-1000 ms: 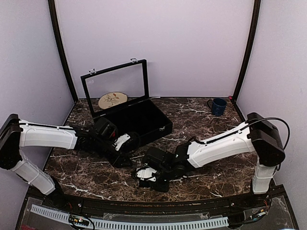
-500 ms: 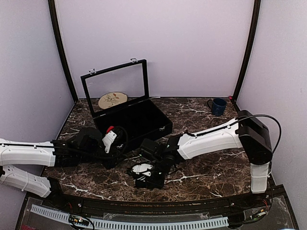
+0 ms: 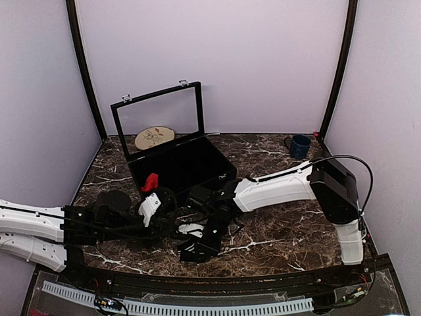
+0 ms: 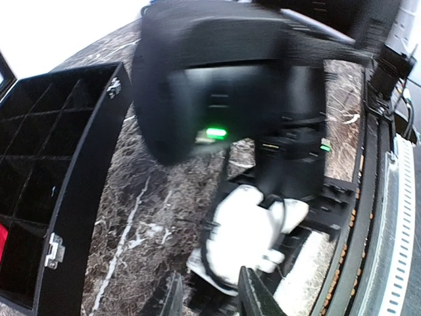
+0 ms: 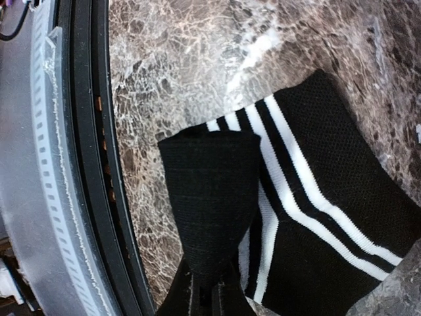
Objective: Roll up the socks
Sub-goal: Roll the sock at the center of the board.
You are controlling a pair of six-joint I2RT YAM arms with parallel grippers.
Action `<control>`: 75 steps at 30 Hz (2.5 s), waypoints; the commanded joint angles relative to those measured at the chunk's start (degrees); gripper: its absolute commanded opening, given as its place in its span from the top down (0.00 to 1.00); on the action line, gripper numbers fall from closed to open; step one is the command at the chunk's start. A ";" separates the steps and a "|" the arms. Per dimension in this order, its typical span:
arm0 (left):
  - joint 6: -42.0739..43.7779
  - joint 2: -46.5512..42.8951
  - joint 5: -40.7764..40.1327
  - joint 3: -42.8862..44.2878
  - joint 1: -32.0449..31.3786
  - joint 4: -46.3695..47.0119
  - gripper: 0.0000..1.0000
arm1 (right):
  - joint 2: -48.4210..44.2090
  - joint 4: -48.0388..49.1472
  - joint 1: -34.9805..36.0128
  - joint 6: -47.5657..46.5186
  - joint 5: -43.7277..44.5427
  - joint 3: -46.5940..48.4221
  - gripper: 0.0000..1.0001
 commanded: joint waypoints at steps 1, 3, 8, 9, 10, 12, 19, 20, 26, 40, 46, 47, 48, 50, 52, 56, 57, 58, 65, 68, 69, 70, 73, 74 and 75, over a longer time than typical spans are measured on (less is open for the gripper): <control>3.53 -0.65 -1.52 -0.64 -2.70 1.71 0.67 | 4.74 -4.60 -1.96 2.23 -2.43 -0.96 1.00; 4.77 0.49 -0.96 0.03 -3.84 1.13 0.67 | 5.36 -4.58 -3.19 2.70 -3.65 -0.67 1.00; 7.92 6.27 3.14 2.95 -6.23 -1.33 0.67 | 7.18 -6.63 -4.39 1.96 -4.15 1.95 1.00; 8.38 7.29 3.74 3.34 -6.75 -1.68 0.68 | 7.61 -7.13 -4.50 1.78 -4.15 2.85 1.00; 8.80 8.12 4.20 3.62 -7.16 -1.99 0.68 | 7.84 -7.43 -4.62 1.64 -4.24 3.23 1.00; 9.53 9.96 4.92 4.37 -8.40 -2.65 0.68 | 8.24 -7.77 -4.87 1.50 -4.59 3.67 1.00; 13.31 17.15 5.13 8.84 -11.32 -8.46 0.65 | 8.79 -8.02 -5.30 0.98 -5.74 3.34 1.00; 13.62 18.27 4.18 9.42 -11.68 -9.23 0.64 | 8.79 -8.12 -5.30 0.83 -5.76 3.34 1.00; 14.39 22.60 0.26 10.67 -12.06 -10.02 0.61 | 8.54 -8.48 -5.30 0.53 -5.94 3.25 1.00; 14.19 29.79 -3.95 13.87 -11.90 -11.99 0.60 | 8.17 -8.78 -5.30 0.15 -6.34 2.99 1.00; 14.41 32.30 -3.13 15.46 -10.90 -13.50 0.61 | 7.95 -8.75 -5.30 0.18 -6.32 2.57 1.00; 14.39 32.77 -3.27 15.82 -10.72 -14.02 0.61 | 7.85 -8.68 -5.30 0.18 -6.34 2.46 1.00; 14.37 33.08 -3.36 16.03 -10.59 -14.16 0.61 | 7.78 -8.71 -5.30 0.18 -6.33 2.40 1.00; 14.40 33.21 -3.49 16.13 -10.37 -14.10 0.61 | 7.69 -8.58 -5.30 0.18 -6.33 2.25 1.00; 14.31 33.00 -3.52 16.10 -9.95 -14.04 0.61 | 7.60 -8.53 -5.32 0.18 -6.30 2.05 1.00; 14.35 34.22 -2.43 17.12 -9.00 -15.33 0.64 | 7.39 -8.58 -5.30 0.18 -6.15 1.93 1.00; 14.39 34.68 -2.13 17.49 -8.87 -15.87 0.65 | 7.34 -8.58 -5.30 0.18 -6.15 1.93 1.00; 14.28 35.12 -1.83 17.88 -8.68 -16.26 0.66 | 7.30 -8.60 -5.30 0.20 -6.15 1.93 1.00; 13.21 35.92 0.97 19.01 -8.01 -18.65 0.80 | 7.10 -8.41 -5.30 0.19 -5.87 1.53 1.00; 12.70 36.86 2.56 19.73 -8.05 -20.03 0.81 | 6.95 -8.36 -5.30 0.22 -5.74 1.58 1.00; 12.39 37.24 3.23 20.03 -8.00 -20.40 0.82 | 6.91 -8.32 -5.30 0.26 -5.72 1.57 1.00; 12.05 37.75 3.87 20.32 -8.04 -20.76 0.82 | 6.86 -8.25 -5.30 0.26 -5.72 1.54 1.00; 11.07 38.93 6.09 21.05 -8.06 -21.95 0.83 | 6.71 -8.15 -5.30 0.26 -5.57 1.41 1.00; 10.80 39.23 6.45 21.25 -8.05 -22.25 0.83 | 6.64 -8.06 -5.30 0.26 -5.53 1.33 1.00; 10.49 39.55 6.80 21.38 -8.04 -22.46 0.83 | 6.60 -8.03 -5.30 0.26 -5.51 1.28 1.00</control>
